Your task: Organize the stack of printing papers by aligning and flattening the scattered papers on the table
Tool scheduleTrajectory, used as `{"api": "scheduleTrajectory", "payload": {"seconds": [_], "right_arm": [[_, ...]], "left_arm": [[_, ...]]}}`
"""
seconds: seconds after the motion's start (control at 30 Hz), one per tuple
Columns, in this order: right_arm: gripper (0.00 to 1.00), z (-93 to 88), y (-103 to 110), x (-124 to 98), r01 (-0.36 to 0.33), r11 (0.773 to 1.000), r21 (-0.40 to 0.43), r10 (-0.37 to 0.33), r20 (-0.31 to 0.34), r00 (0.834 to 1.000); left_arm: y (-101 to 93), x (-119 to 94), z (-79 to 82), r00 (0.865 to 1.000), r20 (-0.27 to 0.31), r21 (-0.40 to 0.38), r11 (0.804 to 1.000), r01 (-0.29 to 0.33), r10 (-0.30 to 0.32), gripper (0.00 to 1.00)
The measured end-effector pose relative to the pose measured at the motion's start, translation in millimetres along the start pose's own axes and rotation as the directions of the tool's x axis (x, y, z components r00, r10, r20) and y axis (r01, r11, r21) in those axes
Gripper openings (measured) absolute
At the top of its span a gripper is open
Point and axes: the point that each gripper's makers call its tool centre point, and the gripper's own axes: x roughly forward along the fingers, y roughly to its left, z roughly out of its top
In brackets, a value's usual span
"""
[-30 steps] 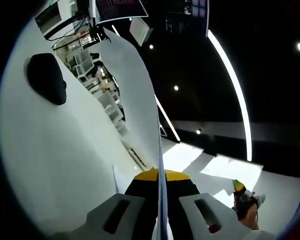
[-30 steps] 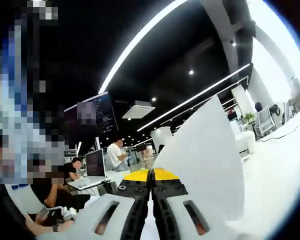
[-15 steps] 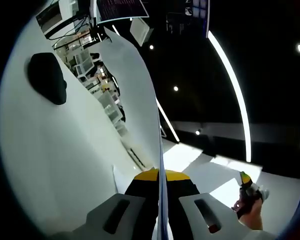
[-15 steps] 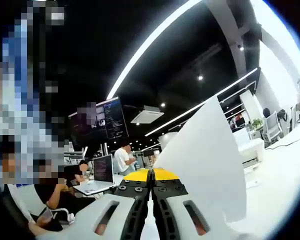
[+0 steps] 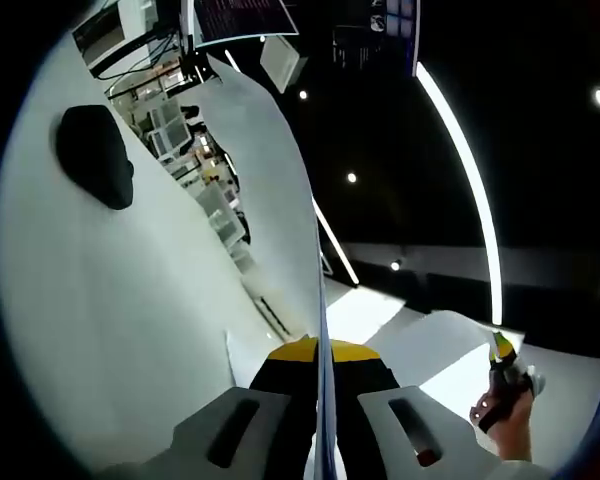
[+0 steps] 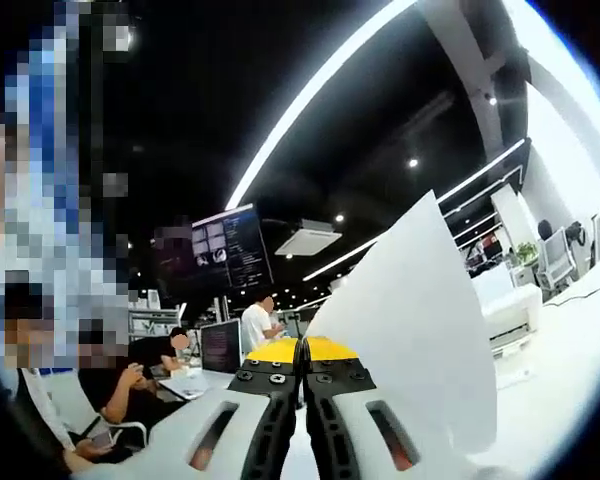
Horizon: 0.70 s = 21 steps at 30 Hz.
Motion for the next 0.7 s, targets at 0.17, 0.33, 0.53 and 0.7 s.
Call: {"api": "scheduleTrajectory", "payload": {"seconds": [0.17, 0.33, 0.53, 0.7], "right_arm": [[0.00, 5.2, 14, 2, -0.025, 1.000, 0.000, 0.025, 0.015, 1.000], [0.00, 8.1, 30, 4, -0.065, 0.998, -0.002, 0.065, 0.010, 0.998], [0.00, 17.2, 54, 2, -0.137, 0.990, 0.014, 0.137, 0.023, 0.990], [0.00, 21.5, 84, -4, -0.281, 0.952, 0.120, 0.274, 0.069, 0.959]], "left_arm": [[-0.3, 0, 0.0, 1.000, 0.001, -0.001, 1.000, 0.001, -0.001, 0.06], [-1.3, -1, -0.3, 1.000, 0.001, -0.004, 1.000, 0.003, -0.003, 0.06], [-1.8, -1, -0.6, 1.000, 0.001, -0.003, 1.000, 0.003, -0.003, 0.06], [-2.3, -1, -1.0, 1.000, 0.001, -0.001, 1.000, 0.004, -0.004, 0.06]]}}
